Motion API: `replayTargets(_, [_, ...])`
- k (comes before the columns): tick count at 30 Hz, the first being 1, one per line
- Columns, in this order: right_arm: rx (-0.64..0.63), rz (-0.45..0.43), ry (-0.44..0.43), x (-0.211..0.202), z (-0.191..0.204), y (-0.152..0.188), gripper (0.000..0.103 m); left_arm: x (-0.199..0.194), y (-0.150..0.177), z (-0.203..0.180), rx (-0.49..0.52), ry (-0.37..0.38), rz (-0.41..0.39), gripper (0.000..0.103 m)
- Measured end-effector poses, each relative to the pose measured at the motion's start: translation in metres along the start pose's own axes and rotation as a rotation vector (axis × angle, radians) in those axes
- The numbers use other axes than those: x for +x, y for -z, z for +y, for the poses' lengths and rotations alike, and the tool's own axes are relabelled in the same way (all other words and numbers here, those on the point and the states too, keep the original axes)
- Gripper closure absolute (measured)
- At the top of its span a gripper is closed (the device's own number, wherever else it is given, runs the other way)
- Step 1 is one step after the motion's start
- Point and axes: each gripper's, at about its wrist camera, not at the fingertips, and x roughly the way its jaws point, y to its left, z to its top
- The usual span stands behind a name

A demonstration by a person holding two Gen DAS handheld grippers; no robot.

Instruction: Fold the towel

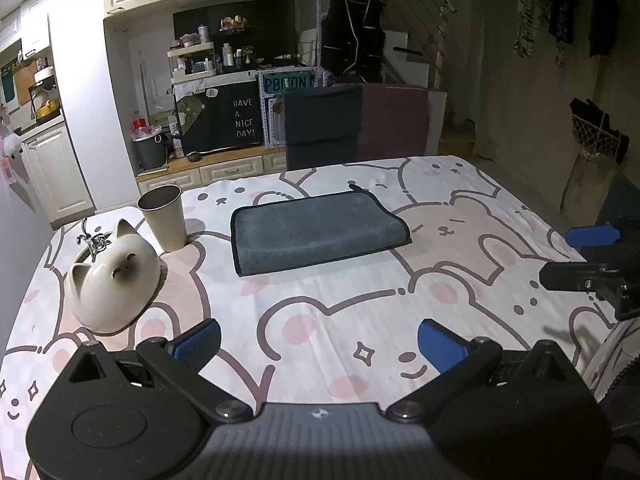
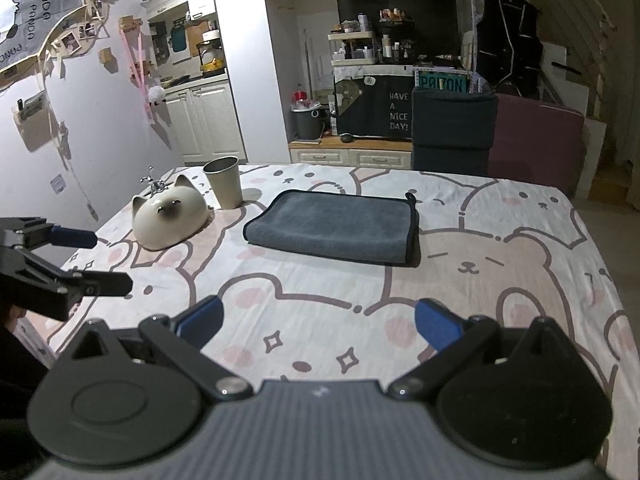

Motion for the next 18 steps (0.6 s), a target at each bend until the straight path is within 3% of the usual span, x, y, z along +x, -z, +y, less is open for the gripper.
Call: replayTargets(18, [-0.005, -0.002, -0.006, -0.0005, 0.0032, 0.0018, 0.000, -0.0003, 0.0032, -0.0023, -0.002, 0.005, -0.001, 0.000])
